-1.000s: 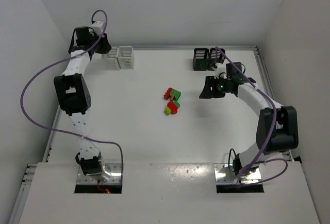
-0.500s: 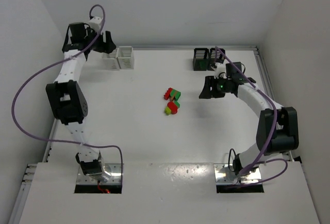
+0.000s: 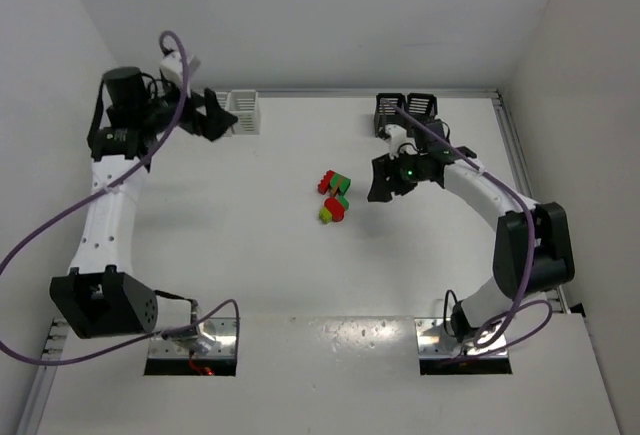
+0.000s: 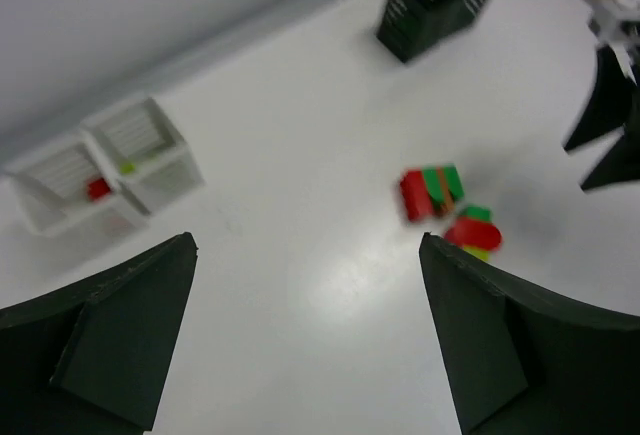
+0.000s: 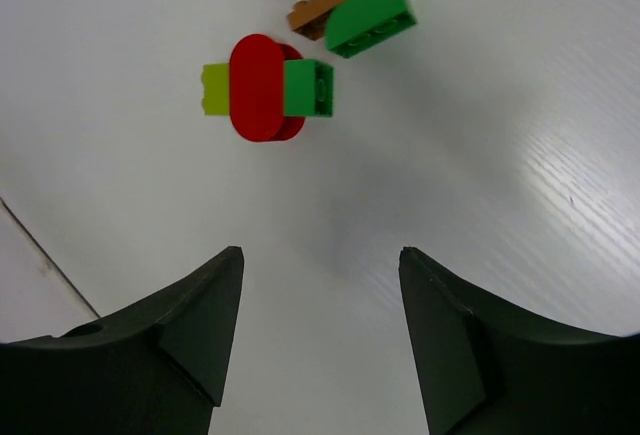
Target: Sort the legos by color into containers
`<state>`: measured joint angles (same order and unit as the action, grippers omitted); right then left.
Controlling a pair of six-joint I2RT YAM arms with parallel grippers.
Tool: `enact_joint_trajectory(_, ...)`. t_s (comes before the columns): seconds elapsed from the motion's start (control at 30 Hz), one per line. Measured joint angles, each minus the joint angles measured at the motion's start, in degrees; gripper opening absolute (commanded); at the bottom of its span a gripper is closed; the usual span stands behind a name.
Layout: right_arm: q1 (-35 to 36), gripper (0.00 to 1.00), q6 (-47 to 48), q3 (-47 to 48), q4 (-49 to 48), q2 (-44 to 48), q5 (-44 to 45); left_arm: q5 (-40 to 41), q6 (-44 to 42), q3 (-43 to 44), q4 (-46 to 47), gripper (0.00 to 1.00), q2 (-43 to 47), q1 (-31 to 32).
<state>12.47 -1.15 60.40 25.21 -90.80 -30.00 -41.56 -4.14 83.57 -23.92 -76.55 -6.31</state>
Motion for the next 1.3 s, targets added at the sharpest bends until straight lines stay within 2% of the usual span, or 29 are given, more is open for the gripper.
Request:
enact_joint_trajectory(0.23, 3.6, 0.63, 22.6, 3.8, 4.4, -1.1, -3.8, -7.2, -7.1, -17.6, -7.9, 1.00, 3.7, 5.8)
enact_joint_trajectory(0.47, 4.6, 0.59, 55.0, 11.7, 15.3, -9.2, -4.2, -11.6, -9.4, -20.5, -8.6, 1.00, 4.8, 6.3)
enact_joint_trajectory(0.6, 5.9, 0.59, 66.0, 18.5, 21.8, -17.8, -2.1, -12.8, -10.3, -20.6, -8.3, 1.00, 5.7, 5.8)
enact_joint_trajectory(0.77, 7.4, 0.63, 71.5, 22.6, 25.9, -24.6, -0.8, -14.1, -11.0, -20.8, -8.1, 1.00, 5.7, 4.8)
enact_joint_trajectory(1.0, 10.6, 0.67, 73.0, 22.9, 26.3, -26.1, -0.4, -14.6, -12.0, -21.2, -8.1, 1.00, 5.0, 3.9)
enact_joint_trajectory(1.13, 12.0, 0.79, 72.4, 23.9, 25.2, -28.5, 0.0, -14.8, -12.3, -21.8, -8.1, 1.00, 4.3, 3.5)
enact_joint_trajectory(1.3, 12.9, 0.87, 71.0, 26.4, 23.0, -32.7, 0.5, -14.8, -12.8, -22.1, -8.1, 1.00, 4.2, 3.4)
